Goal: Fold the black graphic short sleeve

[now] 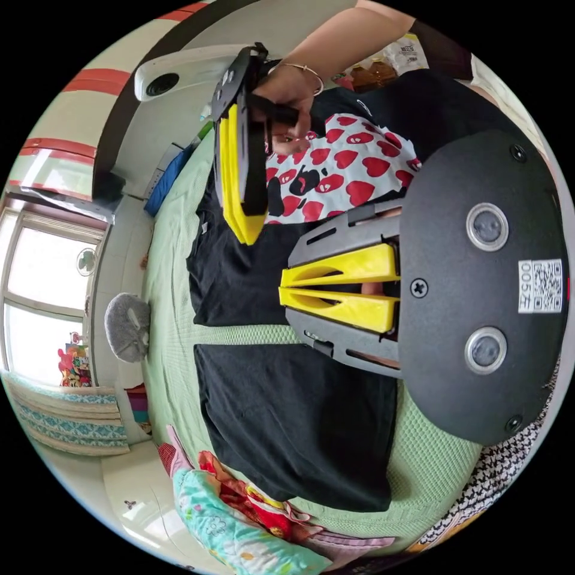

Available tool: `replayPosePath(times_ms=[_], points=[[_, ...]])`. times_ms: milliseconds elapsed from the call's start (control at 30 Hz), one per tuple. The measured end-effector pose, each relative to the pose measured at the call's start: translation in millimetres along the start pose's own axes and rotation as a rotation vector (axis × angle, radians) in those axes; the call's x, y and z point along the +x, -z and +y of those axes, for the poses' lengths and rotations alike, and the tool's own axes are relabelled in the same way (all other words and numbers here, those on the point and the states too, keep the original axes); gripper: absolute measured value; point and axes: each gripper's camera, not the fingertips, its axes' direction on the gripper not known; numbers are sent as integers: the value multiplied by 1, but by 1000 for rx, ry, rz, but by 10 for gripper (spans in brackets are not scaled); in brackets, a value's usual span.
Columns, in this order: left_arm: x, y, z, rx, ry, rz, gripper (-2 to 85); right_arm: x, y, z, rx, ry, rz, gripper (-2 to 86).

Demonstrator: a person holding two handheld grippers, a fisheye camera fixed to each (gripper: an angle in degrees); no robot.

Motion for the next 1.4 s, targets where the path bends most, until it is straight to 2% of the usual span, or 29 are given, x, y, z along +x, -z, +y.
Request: replayPosePath(times_ms=[167,300,400,700,900,1000,1067,1167,1300,1400], points=[[-5,-19,8,-97,-28,-100,-2,-4,-36,12,-96,-21,-9,42],[-9,-20,12,-98,-39,-90,-2,-5,-45,28,-158,-20,44,42],[-7,-12,11,-80,-47,-123,-3,-11,-35,37,-131,-1,63,42],[-12,-7,10,-37,-1,-117,-2,-52,-23,1,14,184,317,39],[-16,-17,9,-63,32,-94,-3,-16,-54,-68,6,-5,224,49],[-15,-21,9,-73,24,-94,-3,7,-72,-99,-62,-91,179,63],[-15,-23,9,-68,21,-87,-3,19,-91,-117,-176,-125,128,101],[-14,-24,9,-68,23,-76,-3,25,-110,-123,-239,-165,215,110],[-14,-25,8,-73,28,-58,-3,34,-105,-117,-166,-308,248,52],[-13,-23,6,-74,34,-42,-2,48,-88,-108,-89,-413,126,7]])
